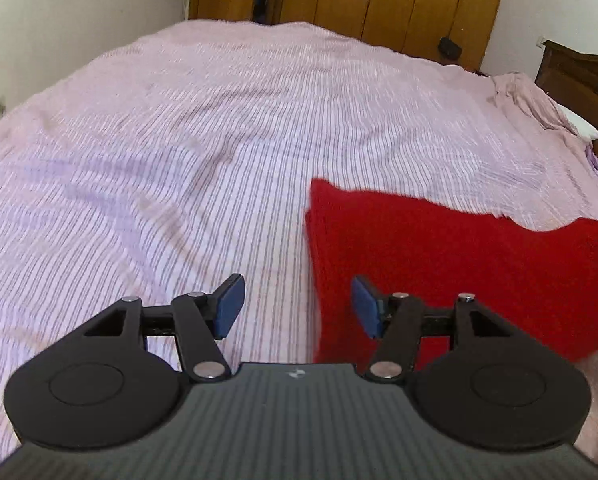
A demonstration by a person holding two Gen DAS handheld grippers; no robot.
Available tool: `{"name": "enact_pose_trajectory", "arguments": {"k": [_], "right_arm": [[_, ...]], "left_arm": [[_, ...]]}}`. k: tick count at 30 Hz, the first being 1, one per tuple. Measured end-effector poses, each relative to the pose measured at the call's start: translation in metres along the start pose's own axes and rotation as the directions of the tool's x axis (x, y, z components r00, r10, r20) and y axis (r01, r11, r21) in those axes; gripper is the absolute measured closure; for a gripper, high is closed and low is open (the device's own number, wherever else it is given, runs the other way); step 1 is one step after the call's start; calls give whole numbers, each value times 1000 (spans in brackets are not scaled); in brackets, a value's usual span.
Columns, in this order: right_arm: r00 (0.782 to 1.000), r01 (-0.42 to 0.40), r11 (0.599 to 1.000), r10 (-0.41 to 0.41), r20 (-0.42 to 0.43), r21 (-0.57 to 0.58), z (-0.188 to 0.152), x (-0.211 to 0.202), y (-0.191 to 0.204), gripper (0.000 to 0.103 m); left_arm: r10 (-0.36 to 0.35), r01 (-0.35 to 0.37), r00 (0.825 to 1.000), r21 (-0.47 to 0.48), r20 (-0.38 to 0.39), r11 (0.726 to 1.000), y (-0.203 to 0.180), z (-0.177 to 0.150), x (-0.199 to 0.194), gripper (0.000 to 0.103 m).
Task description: Fold small clothes
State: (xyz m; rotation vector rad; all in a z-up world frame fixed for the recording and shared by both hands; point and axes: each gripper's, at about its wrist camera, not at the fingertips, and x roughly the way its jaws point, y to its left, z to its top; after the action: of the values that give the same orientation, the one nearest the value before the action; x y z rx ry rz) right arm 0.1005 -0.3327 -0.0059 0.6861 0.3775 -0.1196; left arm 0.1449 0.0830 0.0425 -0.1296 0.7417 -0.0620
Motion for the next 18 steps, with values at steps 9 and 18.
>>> {"name": "enact_pose_trajectory", "arguments": {"k": [9,18], "right_arm": [[999,-2,951,16,43,-310,4,-7,56,74],[991,-69,751,129,43,-657,-33,-10,145,74]], "left_arm": [[-161,163,986,33,-47,986,-16,8,52,64],[-164,168,985,101,-50,981,-25,7,63,64]]}}
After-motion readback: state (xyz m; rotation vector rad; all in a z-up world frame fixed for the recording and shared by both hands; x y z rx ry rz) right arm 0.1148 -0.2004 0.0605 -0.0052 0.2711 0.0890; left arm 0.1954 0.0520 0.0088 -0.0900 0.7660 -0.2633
